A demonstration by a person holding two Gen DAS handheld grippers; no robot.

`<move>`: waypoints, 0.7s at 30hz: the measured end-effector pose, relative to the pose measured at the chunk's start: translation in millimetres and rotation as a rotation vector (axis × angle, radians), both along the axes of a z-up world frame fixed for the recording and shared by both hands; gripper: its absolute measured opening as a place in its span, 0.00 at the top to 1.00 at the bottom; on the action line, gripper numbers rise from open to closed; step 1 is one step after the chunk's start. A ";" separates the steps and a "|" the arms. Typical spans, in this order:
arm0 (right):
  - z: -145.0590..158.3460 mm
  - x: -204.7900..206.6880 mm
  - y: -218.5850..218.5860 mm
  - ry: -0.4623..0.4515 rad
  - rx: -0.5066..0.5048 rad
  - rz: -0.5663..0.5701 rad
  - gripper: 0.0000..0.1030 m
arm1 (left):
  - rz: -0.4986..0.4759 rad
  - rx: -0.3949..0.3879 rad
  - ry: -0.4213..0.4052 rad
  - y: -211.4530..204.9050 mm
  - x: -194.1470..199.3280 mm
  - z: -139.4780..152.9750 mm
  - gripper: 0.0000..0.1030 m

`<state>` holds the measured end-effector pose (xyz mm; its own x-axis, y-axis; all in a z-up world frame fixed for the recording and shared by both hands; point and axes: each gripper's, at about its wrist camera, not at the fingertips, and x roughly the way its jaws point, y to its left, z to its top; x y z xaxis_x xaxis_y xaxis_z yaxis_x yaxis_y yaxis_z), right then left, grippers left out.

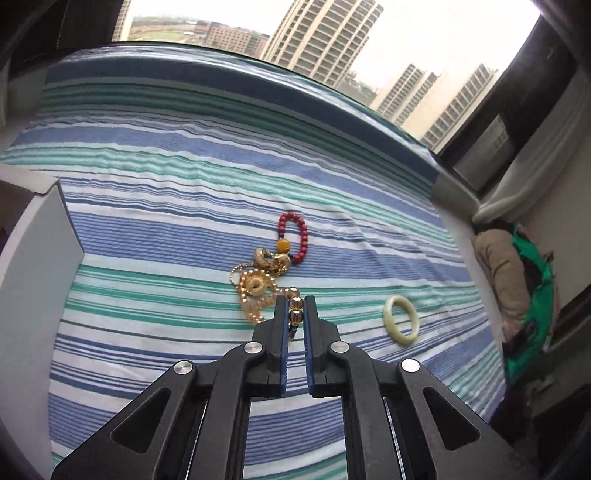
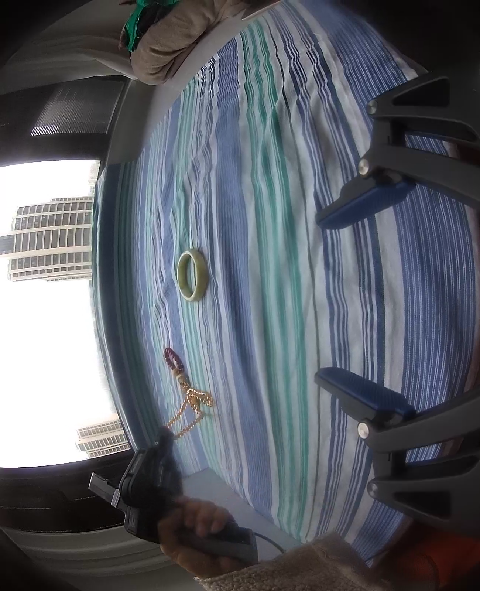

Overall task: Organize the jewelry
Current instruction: 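Grasp the gold pearl necklace with the left tool, then grasp the gold charm pendant with the right tool while the left tool lifts the necklace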

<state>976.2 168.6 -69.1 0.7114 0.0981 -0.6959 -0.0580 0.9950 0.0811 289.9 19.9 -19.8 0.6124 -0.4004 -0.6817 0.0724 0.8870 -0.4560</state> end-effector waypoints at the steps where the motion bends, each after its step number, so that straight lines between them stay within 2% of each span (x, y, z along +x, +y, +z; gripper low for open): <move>1: 1.8 -0.4 1.4 -0.005 0.000 0.001 0.24 | 0.010 -0.033 -0.016 6.4 -5.8 9.5 0.95; 5: 11.1 -2.5 8.3 -0.026 -0.007 0.024 0.24 | 0.038 -0.116 -0.068 24.1 -30.2 45.8 0.95; 12: 26.7 24.5 10.0 -0.011 0.037 0.091 0.24 | 0.058 -0.141 -0.122 41.3 -72.8 86.5 0.95; 18: 38.5 48.1 16.0 0.018 0.089 0.103 0.24 | 0.050 -0.129 -0.114 58.7 -108.6 77.6 0.95; 21: 39.5 79.1 24.1 0.105 0.204 0.153 0.24 | 0.048 -0.120 -0.095 63.6 -128.1 67.6 0.95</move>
<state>1055.3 192.7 -29.6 0.6027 0.3446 -0.7197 -0.1874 0.9378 0.2922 161.7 83.5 47.8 0.6920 -0.4442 -0.5691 0.0788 0.8301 -0.5520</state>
